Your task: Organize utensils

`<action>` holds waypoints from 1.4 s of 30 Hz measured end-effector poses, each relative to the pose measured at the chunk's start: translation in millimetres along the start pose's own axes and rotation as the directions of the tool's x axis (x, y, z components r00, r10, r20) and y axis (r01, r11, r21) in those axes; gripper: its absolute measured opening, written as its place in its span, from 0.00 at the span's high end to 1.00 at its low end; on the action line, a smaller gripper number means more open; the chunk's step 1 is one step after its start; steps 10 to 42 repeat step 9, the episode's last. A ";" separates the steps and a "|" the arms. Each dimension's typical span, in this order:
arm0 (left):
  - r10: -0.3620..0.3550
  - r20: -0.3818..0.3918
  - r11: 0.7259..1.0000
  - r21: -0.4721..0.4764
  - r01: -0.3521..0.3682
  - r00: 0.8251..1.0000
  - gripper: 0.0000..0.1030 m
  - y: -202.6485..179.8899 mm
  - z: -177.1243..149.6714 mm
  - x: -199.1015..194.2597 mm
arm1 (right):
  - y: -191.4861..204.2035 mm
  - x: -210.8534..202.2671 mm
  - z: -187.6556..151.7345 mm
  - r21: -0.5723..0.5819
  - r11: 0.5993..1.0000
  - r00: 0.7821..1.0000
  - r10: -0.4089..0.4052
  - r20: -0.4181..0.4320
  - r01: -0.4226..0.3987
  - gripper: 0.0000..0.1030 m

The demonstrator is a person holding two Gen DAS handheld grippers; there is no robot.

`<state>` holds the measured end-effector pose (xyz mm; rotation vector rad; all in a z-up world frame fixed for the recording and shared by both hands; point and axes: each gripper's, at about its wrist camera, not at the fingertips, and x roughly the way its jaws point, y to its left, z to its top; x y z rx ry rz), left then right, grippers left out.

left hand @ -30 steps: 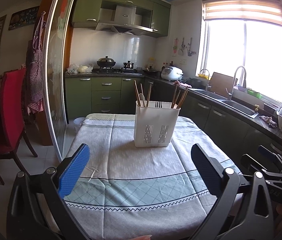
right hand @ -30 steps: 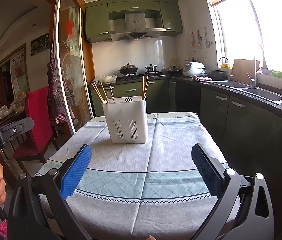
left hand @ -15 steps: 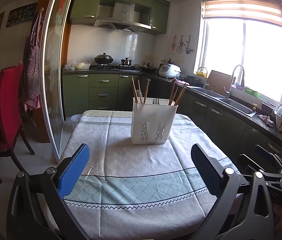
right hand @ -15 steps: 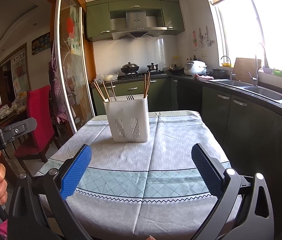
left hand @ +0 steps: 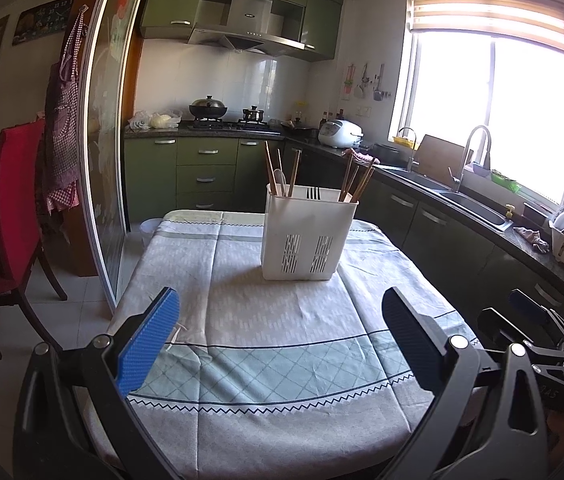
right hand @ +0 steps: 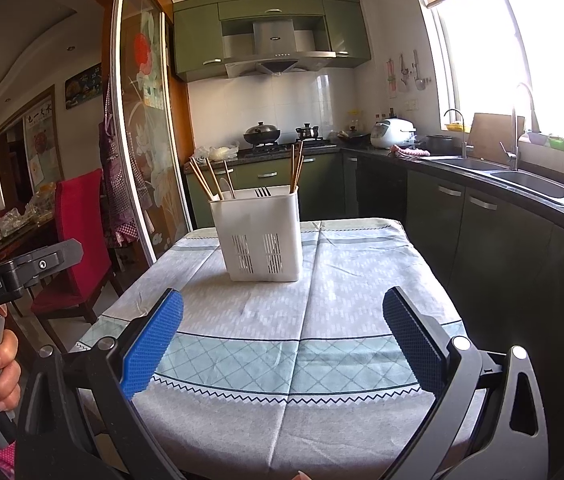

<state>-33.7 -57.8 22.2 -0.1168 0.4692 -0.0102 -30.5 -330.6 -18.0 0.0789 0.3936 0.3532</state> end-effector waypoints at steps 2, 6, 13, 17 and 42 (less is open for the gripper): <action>0.005 -0.004 1.000 0.004 -0.005 1.000 0.07 0.2 0.1 0.9 | 0.0 -0.2 -0.6 0.001 1.000 1.000 0.001 0.000 -0.001 0.04; 0.008 -0.008 1.000 -0.002 -0.008 1.000 0.07 2.3 -0.8 3.5 | 0.4 0.1 -1.1 0.000 1.000 1.000 -0.001 -0.002 0.001 0.04; 0.017 -0.017 1.000 0.006 -0.017 1.000 0.07 2.9 -1.9 8.5 | 0.9 2.6 -1.3 -0.004 1.000 1.000 -0.002 -0.008 0.002 0.04; 0.017 -0.017 1.000 0.006 -0.017 1.000 0.07 2.9 -1.9 8.5 | 0.9 2.6 -1.3 -0.004 1.000 1.000 -0.002 -0.008 0.002 0.04; 0.017 -0.017 1.000 0.006 -0.017 1.000 0.07 2.9 -1.9 8.5 | 0.9 2.6 -1.3 -0.004 1.000 1.000 -0.002 -0.008 0.002 0.04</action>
